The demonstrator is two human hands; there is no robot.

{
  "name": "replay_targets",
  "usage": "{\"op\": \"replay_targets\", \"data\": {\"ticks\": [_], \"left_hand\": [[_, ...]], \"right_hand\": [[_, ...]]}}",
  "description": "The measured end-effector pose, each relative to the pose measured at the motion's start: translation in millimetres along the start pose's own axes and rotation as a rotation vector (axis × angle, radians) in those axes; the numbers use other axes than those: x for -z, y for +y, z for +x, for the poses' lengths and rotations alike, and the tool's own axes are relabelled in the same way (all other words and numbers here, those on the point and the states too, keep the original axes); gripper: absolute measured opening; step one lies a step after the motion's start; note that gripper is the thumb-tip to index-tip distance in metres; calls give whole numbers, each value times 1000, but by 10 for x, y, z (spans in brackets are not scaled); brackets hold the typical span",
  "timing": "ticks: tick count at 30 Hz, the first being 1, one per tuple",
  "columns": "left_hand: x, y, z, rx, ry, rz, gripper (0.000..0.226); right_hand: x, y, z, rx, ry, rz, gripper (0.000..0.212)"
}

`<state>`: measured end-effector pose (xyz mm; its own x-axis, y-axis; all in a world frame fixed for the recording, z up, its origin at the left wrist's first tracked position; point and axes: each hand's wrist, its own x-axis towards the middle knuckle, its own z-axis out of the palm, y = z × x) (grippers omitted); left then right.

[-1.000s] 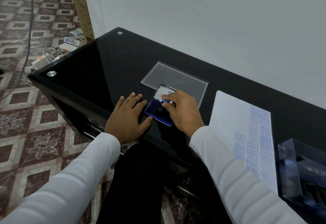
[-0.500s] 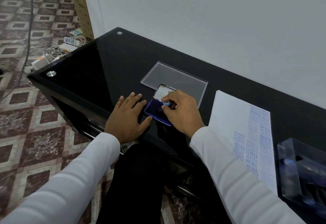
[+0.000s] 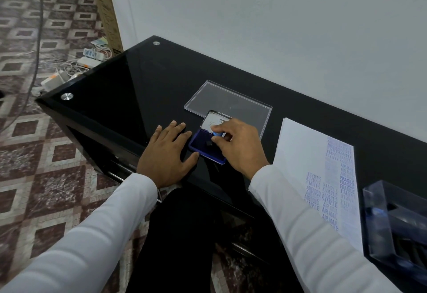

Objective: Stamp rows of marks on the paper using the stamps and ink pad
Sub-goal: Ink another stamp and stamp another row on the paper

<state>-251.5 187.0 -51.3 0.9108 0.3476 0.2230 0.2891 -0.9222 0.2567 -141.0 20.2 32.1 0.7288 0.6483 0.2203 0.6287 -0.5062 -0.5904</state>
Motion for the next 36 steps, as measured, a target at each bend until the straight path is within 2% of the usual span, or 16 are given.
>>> {"op": "replay_targets", "data": {"ticks": [5, 13, 36], "left_hand": [[3, -1, 3, -1, -8, -2, 76], [2, -11, 20, 1, -31, 5, 77], [-11, -10, 8, 1, -11, 11, 76]], "right_hand": [[9, -8, -1, 4, 8, 11, 21], [6, -30, 20, -24, -18, -10, 29], [6, -9, 26, -32, -30, -2, 30]]}}
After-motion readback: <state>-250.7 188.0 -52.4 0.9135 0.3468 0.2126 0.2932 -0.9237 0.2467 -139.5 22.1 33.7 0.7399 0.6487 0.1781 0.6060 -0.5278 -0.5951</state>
